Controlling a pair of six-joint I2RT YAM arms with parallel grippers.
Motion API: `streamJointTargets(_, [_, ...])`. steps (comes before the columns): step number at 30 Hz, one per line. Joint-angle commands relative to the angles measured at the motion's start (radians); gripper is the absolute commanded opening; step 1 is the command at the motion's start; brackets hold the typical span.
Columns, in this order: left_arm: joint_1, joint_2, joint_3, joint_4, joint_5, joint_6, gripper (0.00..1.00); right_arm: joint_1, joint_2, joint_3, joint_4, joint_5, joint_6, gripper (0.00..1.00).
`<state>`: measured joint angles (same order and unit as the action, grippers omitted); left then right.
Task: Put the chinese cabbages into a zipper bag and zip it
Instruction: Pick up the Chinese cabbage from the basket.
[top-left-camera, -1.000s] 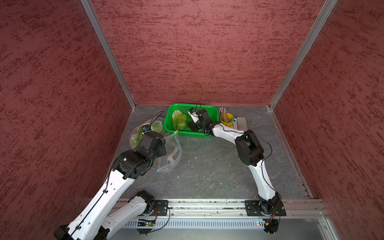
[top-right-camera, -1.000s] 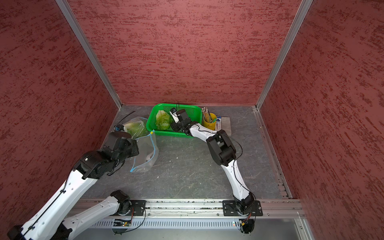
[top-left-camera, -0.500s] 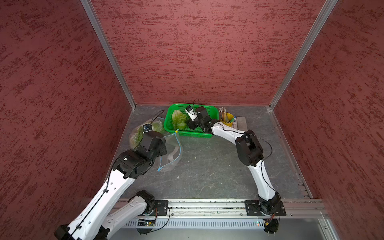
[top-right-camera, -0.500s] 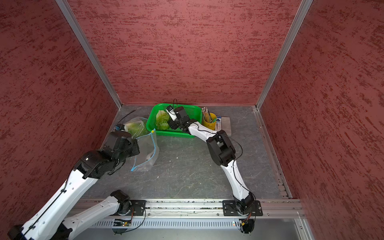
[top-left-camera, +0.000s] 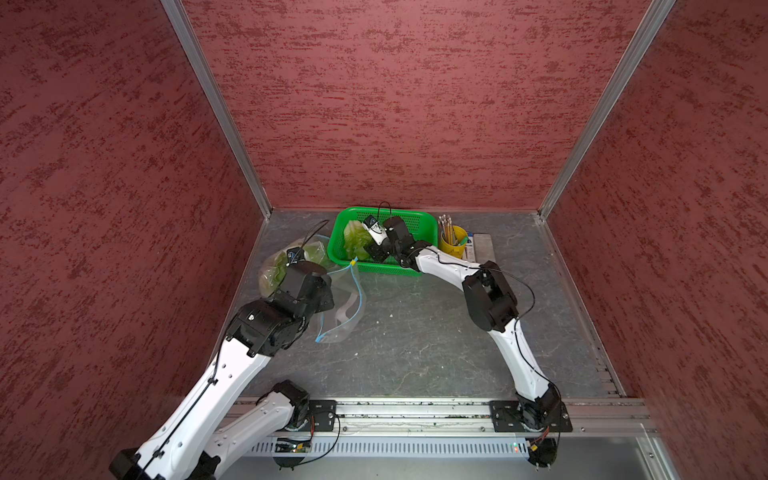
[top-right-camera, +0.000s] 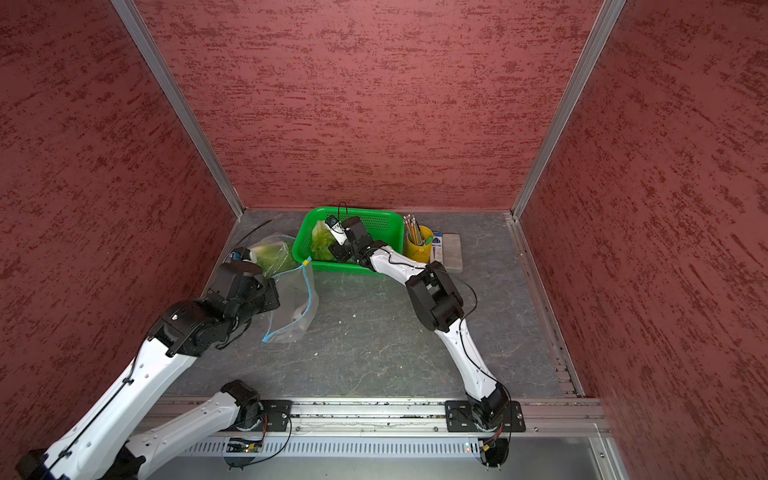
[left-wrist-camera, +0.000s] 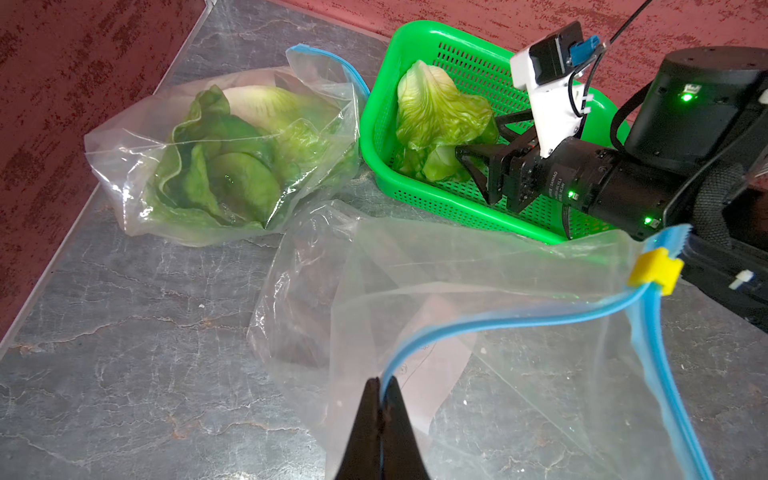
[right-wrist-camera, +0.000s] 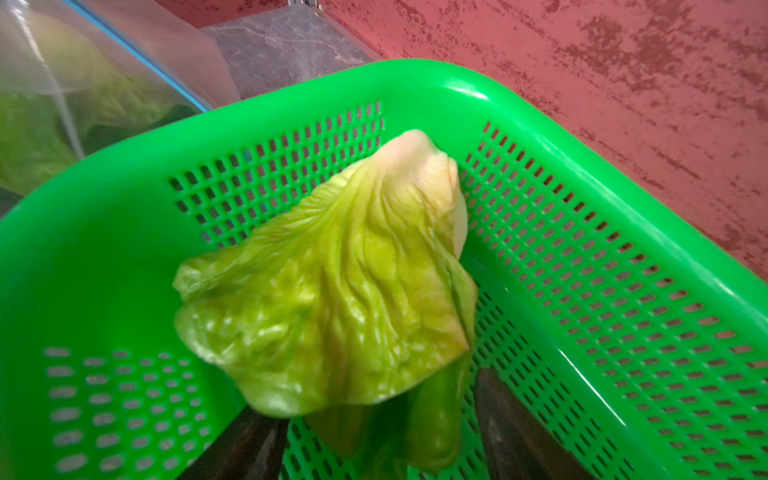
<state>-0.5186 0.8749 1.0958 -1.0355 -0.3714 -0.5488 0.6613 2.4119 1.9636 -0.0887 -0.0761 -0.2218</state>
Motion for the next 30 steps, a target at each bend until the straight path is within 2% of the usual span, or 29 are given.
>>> streamJointTargets(1, [0.01,0.001,0.011,0.015,-0.002,0.01,0.0,-0.002,0.051,0.053,0.008,0.048,-0.01,0.7])
streamJointTargets(5, [0.012,-0.002,0.001,0.027,0.006,0.005,0.0,-0.002,0.076,0.085,0.027,0.054,-0.013,0.65])
streamJointTargets(9, [0.017,0.006,-0.002,0.035,0.0,0.009,0.0,-0.002,0.077,0.079,0.077,0.047,-0.009,0.56])
streamJointTargets(17, [0.025,-0.003,-0.013,0.05,0.015,0.008,0.0,-0.006,0.04,0.041,0.169,0.002,0.043,0.3])
streamJointTargets(25, [0.031,0.009,-0.011,0.078,0.088,0.012,0.0,-0.023,-0.081,-0.067,0.254,-0.003,0.119,0.07])
streamJointTargets(30, [0.031,0.003,-0.022,0.097,0.145,0.004,0.0,-0.055,-0.21,-0.222,0.324,-0.012,0.186,0.06])
